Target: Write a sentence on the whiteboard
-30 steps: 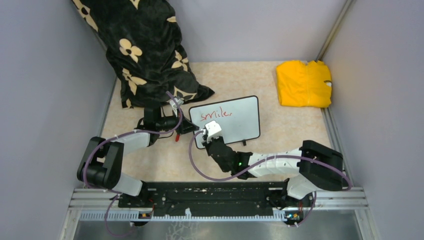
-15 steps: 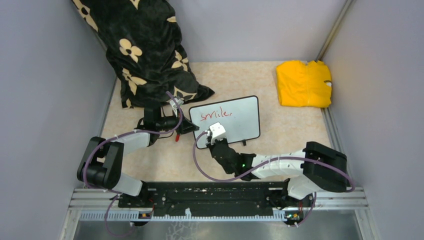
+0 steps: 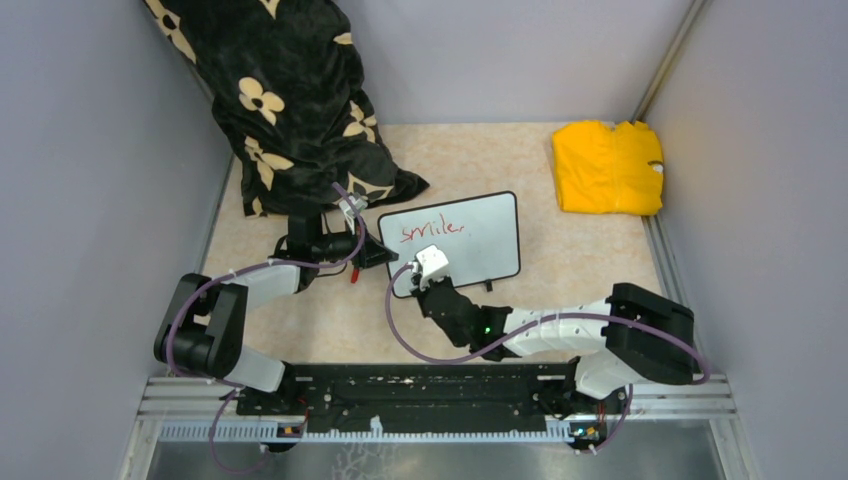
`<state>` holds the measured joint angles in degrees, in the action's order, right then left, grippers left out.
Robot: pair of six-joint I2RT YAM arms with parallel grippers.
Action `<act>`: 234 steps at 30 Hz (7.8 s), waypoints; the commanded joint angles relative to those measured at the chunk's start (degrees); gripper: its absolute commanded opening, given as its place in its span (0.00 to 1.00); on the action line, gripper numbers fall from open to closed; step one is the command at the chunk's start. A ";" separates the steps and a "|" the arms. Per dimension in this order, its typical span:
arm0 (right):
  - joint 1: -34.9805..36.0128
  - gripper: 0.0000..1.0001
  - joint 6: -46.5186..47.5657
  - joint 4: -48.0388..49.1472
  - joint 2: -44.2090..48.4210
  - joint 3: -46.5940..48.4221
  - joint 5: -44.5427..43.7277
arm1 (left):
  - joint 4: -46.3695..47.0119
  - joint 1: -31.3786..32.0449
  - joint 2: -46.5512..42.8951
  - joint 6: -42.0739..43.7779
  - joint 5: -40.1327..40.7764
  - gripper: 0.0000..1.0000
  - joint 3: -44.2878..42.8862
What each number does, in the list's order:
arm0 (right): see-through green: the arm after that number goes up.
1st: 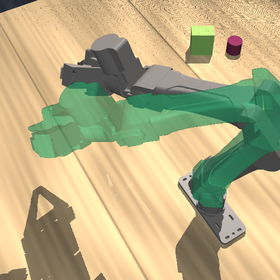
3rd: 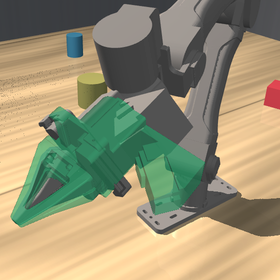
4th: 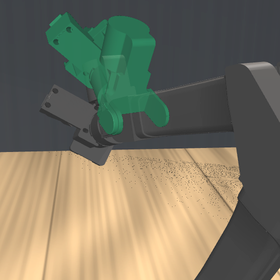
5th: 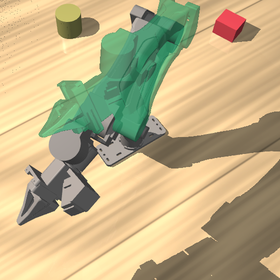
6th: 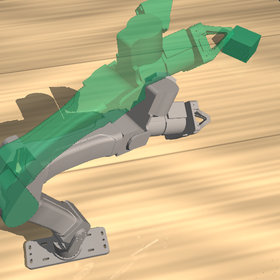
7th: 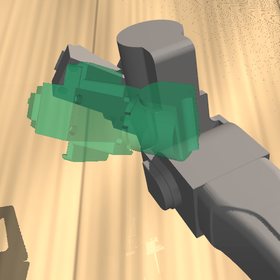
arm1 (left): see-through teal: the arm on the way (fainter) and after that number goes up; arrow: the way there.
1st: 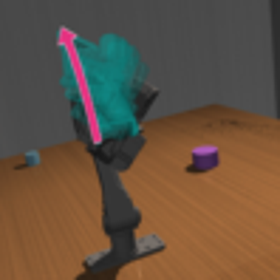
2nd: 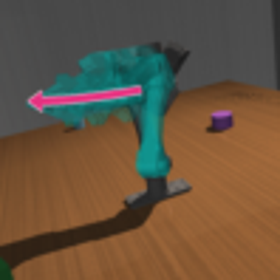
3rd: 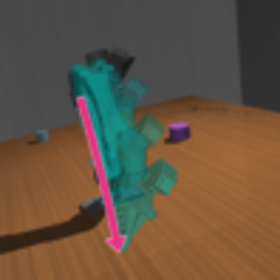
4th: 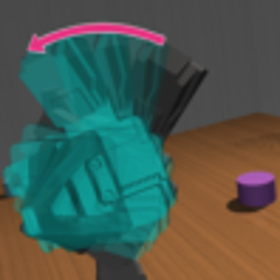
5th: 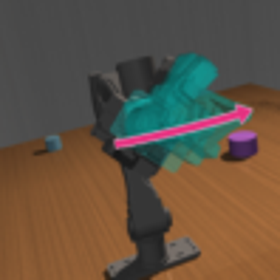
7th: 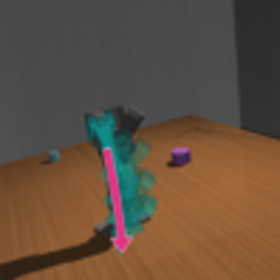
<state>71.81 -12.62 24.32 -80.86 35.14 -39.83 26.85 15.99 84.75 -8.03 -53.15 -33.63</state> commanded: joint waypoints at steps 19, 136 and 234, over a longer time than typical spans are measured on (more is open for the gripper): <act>-2.49 0.00 3.13 3.90 9.09 -1.04 -1.10 | -4.69 0.18 2.96 6.36 7.44 0.00 0.53; -6.59 0.00 -2.10 3.16 5.64 -1.40 2.29 | -5.22 0.18 3.59 6.58 6.99 0.00 0.19; -8.70 0.00 -2.98 -3.11 10.81 -3.39 -0.16 | -5.34 0.18 4.04 6.80 6.53 0.00 0.05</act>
<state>64.27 -17.58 20.97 -71.09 30.44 -36.34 26.55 15.97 86.06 -7.84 -54.08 -34.59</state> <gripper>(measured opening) 0.125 0.157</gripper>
